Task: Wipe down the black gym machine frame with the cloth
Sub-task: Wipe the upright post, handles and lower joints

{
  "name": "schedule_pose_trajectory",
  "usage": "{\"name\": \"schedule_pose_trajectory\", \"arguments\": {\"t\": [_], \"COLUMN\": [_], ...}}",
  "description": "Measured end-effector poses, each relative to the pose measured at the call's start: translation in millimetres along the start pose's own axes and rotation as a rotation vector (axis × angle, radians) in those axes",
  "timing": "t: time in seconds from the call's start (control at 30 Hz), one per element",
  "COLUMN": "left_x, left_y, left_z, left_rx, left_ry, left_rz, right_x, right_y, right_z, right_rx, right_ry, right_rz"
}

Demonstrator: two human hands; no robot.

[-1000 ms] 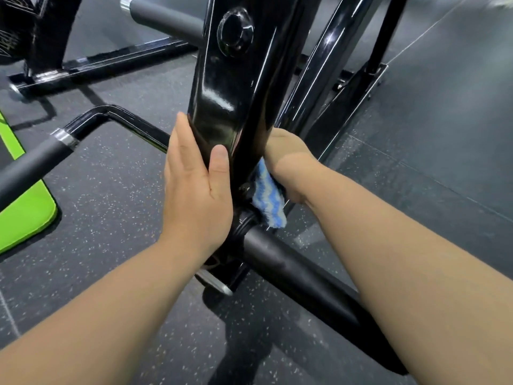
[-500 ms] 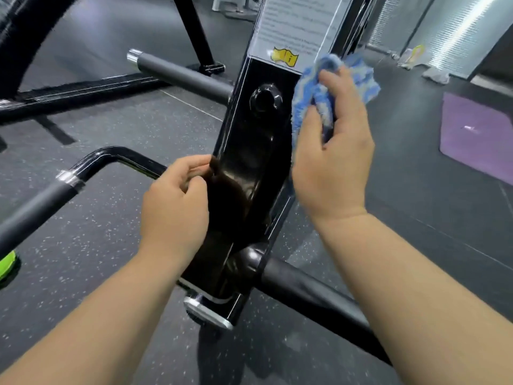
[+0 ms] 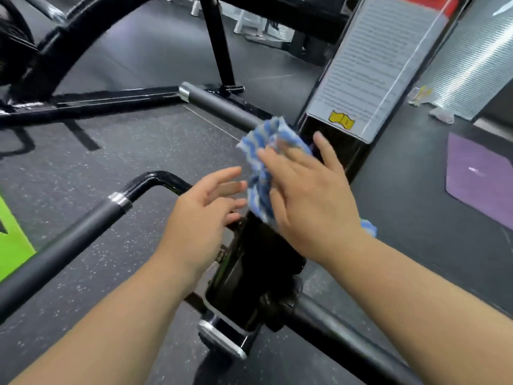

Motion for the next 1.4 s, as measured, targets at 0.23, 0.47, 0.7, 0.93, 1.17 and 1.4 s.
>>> {"name": "schedule_pose_trajectory", "arguments": {"t": [0.23,0.47,0.7,0.93,1.17,1.4], "left_x": [-25.9,-76.2,-89.7,-36.9,-47.9,-62.0], "left_y": [20.3,79.0,124.2,149.4,176.7,190.4], "left_z": [29.2,-18.4,39.1,65.8,63.3,51.3], "left_rx": [0.323,-0.001,0.356,0.774,0.763,0.93], "left_ry": [-0.232,0.085,0.964,1.236,1.726,1.698], "left_rz": [-0.324,-0.144,0.437,1.019,1.07,1.011], "right_x": [8.7,3.7,-22.8,-37.3,-18.2,-12.7], "right_y": [10.8,34.8,79.4,78.9,105.1,121.6], "right_z": [-3.6,-26.6,-23.6,-16.4,12.9,25.3], "right_rx": [0.07,0.102,0.416,0.161,0.791,1.088], "right_ry": [0.25,-0.041,-0.351,-0.444,-0.543,-0.545], "right_rz": [0.24,0.325,0.238,0.196,0.35,0.322]}}
Point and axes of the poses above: each hand's wrist, its own y-axis towards the middle knuckle, its own z-axis out of the palm, x = y × z, the point moved 5 cm from there along y, towards the middle knuckle, and after that the axes turned 1 degree about -y, right-handed, at the moved point
